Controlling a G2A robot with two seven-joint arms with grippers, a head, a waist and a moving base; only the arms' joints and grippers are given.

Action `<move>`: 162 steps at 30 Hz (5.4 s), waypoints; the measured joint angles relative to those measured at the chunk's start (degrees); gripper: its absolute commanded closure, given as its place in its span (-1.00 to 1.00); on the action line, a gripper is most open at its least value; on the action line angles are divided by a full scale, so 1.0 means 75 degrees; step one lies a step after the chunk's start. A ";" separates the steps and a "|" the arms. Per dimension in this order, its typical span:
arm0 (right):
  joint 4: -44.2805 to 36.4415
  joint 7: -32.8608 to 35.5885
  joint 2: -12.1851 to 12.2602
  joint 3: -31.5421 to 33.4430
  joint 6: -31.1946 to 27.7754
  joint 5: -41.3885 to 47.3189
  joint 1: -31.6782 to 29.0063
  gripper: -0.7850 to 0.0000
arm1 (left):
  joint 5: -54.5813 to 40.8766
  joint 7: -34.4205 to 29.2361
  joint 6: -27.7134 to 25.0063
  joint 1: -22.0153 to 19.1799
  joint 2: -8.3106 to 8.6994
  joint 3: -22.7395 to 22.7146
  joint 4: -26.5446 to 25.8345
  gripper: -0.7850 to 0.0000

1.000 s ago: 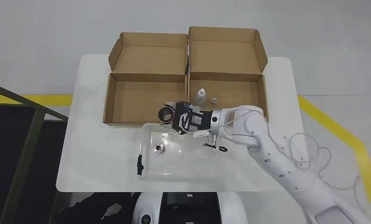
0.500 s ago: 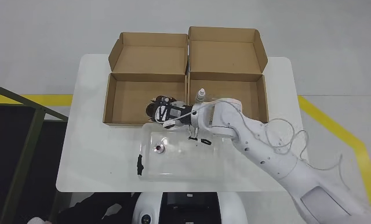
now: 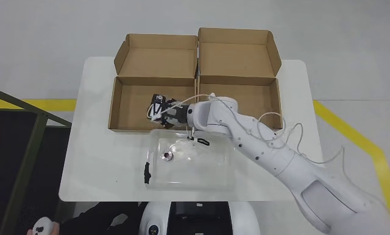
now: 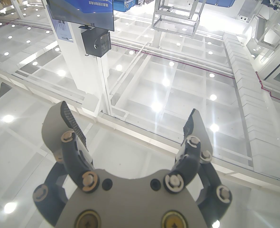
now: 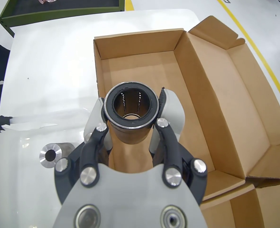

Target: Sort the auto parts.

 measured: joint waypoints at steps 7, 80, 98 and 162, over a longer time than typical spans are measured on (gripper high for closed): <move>0.0774 -0.0100 -0.0346 -0.0201 0.0071 -0.0044 0.0231 1.00 | 0.0000 0.0000 0.0000 0.0000 0.0000 0.0000 0.0000 -1.00; -0.4304 0.1327 0.0746 0.3032 -0.2680 -0.2162 -0.4045 -0.74 | 0.0000 0.0000 0.0000 0.0000 0.0000 0.0000 0.0000 -1.00; -0.3467 0.0659 0.0785 0.2476 -0.2377 -0.3298 -0.4205 -0.67 | 0.0000 0.0000 0.0000 0.0000 0.0000 0.0000 0.0000 -1.00; -0.3708 0.1515 0.0595 0.2261 -0.2375 -0.2450 -0.3821 1.00 | 0.0000 0.0000 0.0000 0.0000 0.0000 0.0000 0.0000 -1.00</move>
